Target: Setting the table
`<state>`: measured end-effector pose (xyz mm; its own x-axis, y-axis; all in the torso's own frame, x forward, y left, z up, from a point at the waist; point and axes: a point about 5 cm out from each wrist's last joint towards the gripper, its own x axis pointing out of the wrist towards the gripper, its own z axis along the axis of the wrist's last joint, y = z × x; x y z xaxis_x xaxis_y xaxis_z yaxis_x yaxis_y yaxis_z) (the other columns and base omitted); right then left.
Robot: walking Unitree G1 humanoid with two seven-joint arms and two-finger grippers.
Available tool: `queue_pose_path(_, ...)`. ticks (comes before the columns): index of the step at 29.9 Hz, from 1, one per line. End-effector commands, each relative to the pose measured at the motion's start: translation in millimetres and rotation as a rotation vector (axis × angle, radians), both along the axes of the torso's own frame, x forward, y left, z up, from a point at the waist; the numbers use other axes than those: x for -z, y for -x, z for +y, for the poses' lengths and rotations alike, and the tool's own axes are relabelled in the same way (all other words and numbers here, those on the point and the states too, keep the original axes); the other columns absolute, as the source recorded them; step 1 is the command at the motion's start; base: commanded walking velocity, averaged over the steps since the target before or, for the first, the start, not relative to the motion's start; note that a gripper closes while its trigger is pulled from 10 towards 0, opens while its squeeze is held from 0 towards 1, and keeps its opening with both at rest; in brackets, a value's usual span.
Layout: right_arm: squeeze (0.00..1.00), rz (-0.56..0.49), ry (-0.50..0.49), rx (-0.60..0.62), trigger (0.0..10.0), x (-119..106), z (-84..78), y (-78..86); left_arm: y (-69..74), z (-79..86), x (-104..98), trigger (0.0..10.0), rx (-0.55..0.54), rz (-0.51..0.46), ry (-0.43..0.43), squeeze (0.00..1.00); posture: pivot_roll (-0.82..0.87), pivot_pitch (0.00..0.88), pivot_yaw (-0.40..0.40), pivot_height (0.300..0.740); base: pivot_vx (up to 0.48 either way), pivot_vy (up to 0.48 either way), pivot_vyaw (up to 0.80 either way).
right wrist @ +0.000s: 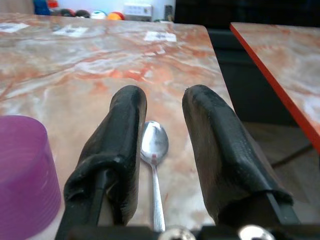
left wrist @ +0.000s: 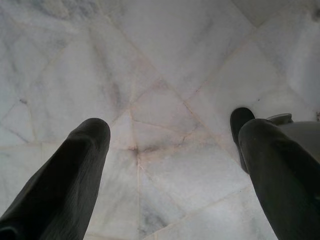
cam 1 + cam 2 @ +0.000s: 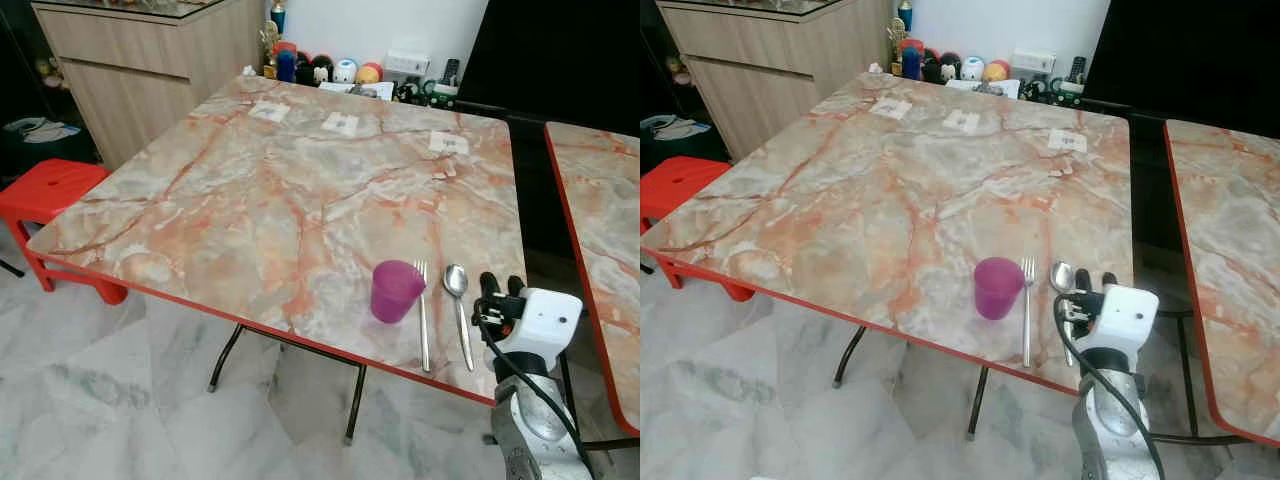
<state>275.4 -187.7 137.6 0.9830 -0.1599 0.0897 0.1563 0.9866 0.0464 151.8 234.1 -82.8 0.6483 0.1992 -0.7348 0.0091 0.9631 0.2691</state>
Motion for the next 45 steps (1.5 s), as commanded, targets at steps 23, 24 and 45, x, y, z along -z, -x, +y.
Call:
queue_pose_path(23,0.0,-0.065,-0.032,-0.142,10.0,-21.4,15.1,-13.0,11.1,3.8,3.1,10.0,-0.055,0.007,0.025,0.0,0.04,0.108,-0.035,0.74,0.0,0.0,0.0)
queue_pose_path(24,0.0,-0.063,-0.038,-0.145,10.0,-20.8,17.3,-12.9,10.7,3.3,3.1,10.0,-0.05,0.007,0.023,0.0,0.04,0.109,-0.033,0.74,0.0,0.0,0.0)
queue_pose_path(45,0.0,-0.05,-0.04,-0.139,10.0,-17.1,18.7,-14.0,13.6,3.0,4.7,10.0,-0.051,0.025,0.016,0.0,0.04,0.108,-0.038,0.74,0.0,0.262,0.0)
